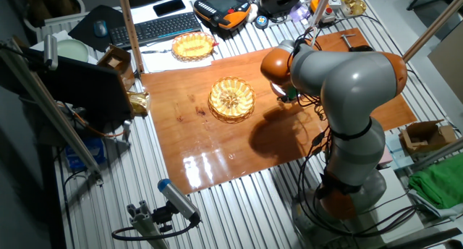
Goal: Use a clamp
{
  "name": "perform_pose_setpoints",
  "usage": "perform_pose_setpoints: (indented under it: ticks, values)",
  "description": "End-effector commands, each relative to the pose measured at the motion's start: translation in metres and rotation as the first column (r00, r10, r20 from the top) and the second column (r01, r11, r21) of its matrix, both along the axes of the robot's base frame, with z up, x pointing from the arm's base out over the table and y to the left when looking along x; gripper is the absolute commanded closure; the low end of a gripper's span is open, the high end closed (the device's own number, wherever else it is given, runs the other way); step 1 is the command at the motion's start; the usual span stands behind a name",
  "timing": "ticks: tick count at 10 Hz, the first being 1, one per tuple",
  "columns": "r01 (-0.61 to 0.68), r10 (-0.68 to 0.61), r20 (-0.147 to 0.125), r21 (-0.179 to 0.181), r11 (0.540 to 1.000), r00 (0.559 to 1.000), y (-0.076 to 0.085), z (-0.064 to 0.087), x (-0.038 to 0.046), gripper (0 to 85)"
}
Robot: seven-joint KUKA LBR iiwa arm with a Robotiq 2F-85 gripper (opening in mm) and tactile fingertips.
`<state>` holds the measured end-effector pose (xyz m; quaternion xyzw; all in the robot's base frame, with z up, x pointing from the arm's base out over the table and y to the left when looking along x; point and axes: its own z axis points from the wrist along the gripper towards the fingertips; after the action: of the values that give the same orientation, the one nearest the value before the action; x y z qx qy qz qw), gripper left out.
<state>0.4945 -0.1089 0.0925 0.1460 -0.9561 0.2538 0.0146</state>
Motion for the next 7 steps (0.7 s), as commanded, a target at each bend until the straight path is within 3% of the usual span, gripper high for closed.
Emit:
perform_pose_setpoints:
  ticks: [1,7]
  values:
    - [0.001,-0.001,-0.004,0.0,1.0,1.0,0.0017,0.0005,0.0005,47.3]
    - [-0.112,0.112,-0.021,-0.001,0.994,0.993,0.0099,-0.007,0.0015,46.0]
